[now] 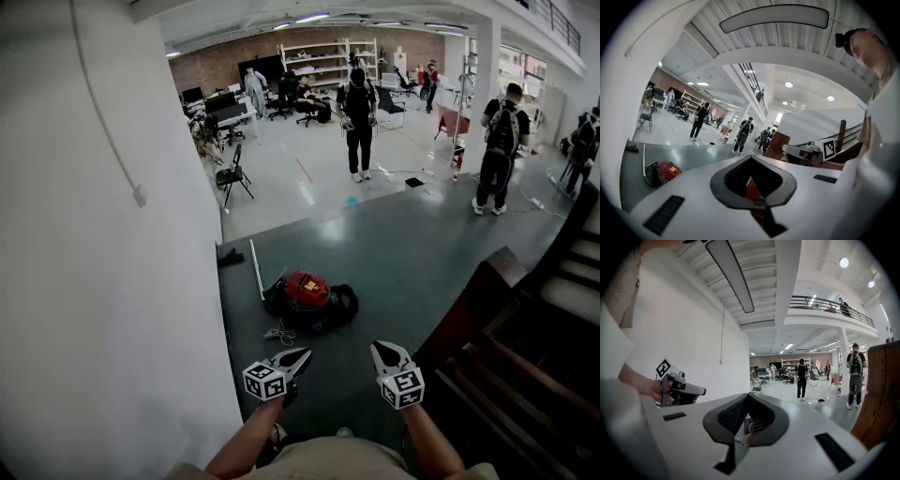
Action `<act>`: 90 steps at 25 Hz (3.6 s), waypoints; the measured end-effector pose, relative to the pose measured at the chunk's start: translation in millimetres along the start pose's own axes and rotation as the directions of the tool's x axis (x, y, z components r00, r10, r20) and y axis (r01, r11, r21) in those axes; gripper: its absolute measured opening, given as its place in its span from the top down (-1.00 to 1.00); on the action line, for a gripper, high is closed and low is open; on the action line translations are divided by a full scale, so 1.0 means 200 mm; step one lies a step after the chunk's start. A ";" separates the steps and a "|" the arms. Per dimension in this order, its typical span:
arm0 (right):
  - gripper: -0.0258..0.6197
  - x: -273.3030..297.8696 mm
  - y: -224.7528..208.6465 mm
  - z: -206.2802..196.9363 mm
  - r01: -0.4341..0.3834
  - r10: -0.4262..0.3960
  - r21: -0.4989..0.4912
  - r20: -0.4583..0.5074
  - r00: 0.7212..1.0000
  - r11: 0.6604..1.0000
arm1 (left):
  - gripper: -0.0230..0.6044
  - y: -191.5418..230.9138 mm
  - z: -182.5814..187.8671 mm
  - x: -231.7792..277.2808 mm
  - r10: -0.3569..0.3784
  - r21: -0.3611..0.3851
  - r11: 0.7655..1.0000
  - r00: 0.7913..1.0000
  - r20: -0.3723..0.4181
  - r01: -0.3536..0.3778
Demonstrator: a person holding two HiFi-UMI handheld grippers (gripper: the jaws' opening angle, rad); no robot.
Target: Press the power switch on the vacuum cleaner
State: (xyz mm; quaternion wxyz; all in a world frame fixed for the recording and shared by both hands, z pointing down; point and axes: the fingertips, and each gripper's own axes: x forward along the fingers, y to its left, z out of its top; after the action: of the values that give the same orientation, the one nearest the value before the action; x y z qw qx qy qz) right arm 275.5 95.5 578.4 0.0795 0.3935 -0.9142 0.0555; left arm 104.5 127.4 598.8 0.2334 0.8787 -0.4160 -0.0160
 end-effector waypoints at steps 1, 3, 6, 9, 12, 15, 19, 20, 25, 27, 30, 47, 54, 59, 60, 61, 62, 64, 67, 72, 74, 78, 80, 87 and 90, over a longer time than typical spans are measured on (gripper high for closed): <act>0.89 0.01 -0.01 0.01 0.000 0.000 -0.003 0.003 1.000 1.000 | 0.91 0.00 0.01 0.02 -0.006 0.003 1.000 1.000 0.002 0.006; 0.89 0.04 -0.03 0.03 -0.001 0.001 -0.008 0.010 1.000 1.000 | 0.91 0.01 0.03 0.06 -0.015 0.010 1.000 1.000 0.006 0.015; 0.89 0.07 -0.06 0.04 -0.009 0.009 -0.011 0.006 1.000 1.000 | 0.91 0.02 0.06 0.11 -0.014 0.020 1.000 1.000 0.007 0.014; 0.89 0.09 -0.07 0.01 -0.024 0.024 0.003 -0.016 1.000 1.000 | 0.91 0.03 0.07 0.11 -0.002 0.027 1.000 1.000 0.014 0.001; 0.88 0.14 -0.08 -0.01 -0.061 0.064 0.098 -0.031 0.997 0.993 | 0.91 0.07 0.09 0.11 0.013 0.035 0.999 1.000 0.021 -0.013; 0.88 0.17 -0.09 -0.01 -0.079 0.084 0.126 -0.038 0.996 0.989 | 0.91 0.09 0.09 0.11 0.028 0.036 0.999 0.999 0.020 -0.029; 0.88 0.17 -0.09 0.00 -0.092 0.096 0.097 -0.038 0.995 0.991 | 0.91 0.10 0.09 0.13 0.045 0.044 0.998 0.999 0.019 -0.046; 0.88 0.17 -0.10 0.00 -0.095 0.098 0.096 -0.036 0.994 0.991 | 0.91 0.10 0.09 0.13 0.049 0.045 0.998 0.999 0.018 -0.050; 0.88 0.20 -0.11 -0.02 -0.130 0.140 0.166 -0.054 0.989 0.977 | 0.91 0.13 0.06 0.13 0.075 0.047 0.996 0.997 0.003 -0.075; 0.88 0.22 -0.11 -0.02 -0.157 0.174 0.205 -0.067 0.982 0.966 | 0.91 0.16 0.07 0.14 0.086 0.047 0.995 0.996 -0.002 -0.086; 0.89 0.26 -0.09 -0.02 -0.186 0.207 0.219 -0.081 0.975 0.958 | 0.91 0.19 0.09 0.13 0.092 0.043 0.995 0.996 -0.003 -0.092; 0.89 0.95 -0.18 0.14 -0.092 0.116 0.189 -0.115 0.987 0.978 | 0.91 0.86 0.47 0.35 -0.007 0.049 0.999 1.000 -0.029 0.009; 0.89 1.41 -0.20 0.20 -0.051 0.074 0.175 -0.128 0.989 0.983 | 0.91 1.28 0.70 0.41 -0.043 0.058 0.997 0.999 -0.028 0.044; 0.89 1.74 -0.14 0.20 -0.031 0.059 0.179 -0.154 0.986 0.983 | 0.91 1.58 0.83 0.40 -0.058 0.059 0.996 0.998 -0.037 0.060; 0.89 1.80 -0.13 0.19 -0.028 0.057 0.183 -0.157 0.986 0.983 | 0.91 1.64 0.85 0.40 -0.061 0.059 0.996 0.997 -0.039 0.064; 0.89 1.86 -0.11 0.18 -0.025 0.056 0.187 -0.160 0.985 0.982 | 0.91 1.69 0.88 0.39 -0.064 0.060 0.996 0.997 -0.041 0.067; 0.89 1.92 -0.09 0.17 -0.023 0.055 0.190 -0.163 0.985 0.982 | 0.91 1.74 0.89 0.39 -0.068 0.062 0.996 0.997 -0.043 0.070; 0.89 2.02 -0.07 0.15 -0.018 0.052 0.192 -0.169 0.984 0.981 | 0.91 1.83 0.92 0.38 -0.073 0.065 0.995 0.996 -0.046 0.076; 0.89 2.14 -0.06 0.14 -0.005 0.040 0.197 -0.174 0.984 0.980 | 0.91 1.96 0.95 0.40 -0.068 0.068 0.995 0.996 -0.052 0.071; 0.89 2.32 -0.07 0.10 0.008 0.029 0.195 -0.184 0.983 0.981 | 0.91 2.15 0.98 0.43 -0.054 0.054 0.997 0.997 -0.055 0.057; 0.89 2.39 -0.11 0.07 0.008 0.031 0.198 -0.191 0.981 0.980 | 0.91 2.23 0.97 0.48 -0.039 0.049 0.998 0.997 -0.065 0.043; 0.89 2.54 -0.25 0.02 -0.003 0.046 0.204 -0.204 0.978 0.979 | 0.91 2.36 0.97 0.61 -0.012 0.031 0.999 0.997 -0.076 0.014; 0.89 2.63 -0.34 -0.05 -0.001 0.049 0.203 -0.229 0.972 0.979 | 0.91 2.43 0.95 0.67 0.007 0.022 1.000 0.996 -0.084 -0.005; 0.89 3.00 -0.70 -0.36 -0.030 0.079 0.154 -0.325 0.942 0.988 | 0.91 2.73 0.85 0.92 0.096 -0.008 0.995 0.985 -0.146 -0.098; 0.89 3.24 -0.86 -0.51 -0.040 0.088 0.139 -0.366 0.926 0.990 | 0.91 2.91 0.83 1.10 0.115 -0.005 0.993 0.980 -0.163 -0.118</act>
State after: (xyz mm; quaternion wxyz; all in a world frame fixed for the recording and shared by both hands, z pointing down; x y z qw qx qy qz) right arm -27.9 -466.2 808.4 0.2236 0.3501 -0.8895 0.1903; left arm -210.6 -418.0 735.1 0.2736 0.8495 -0.4462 0.0662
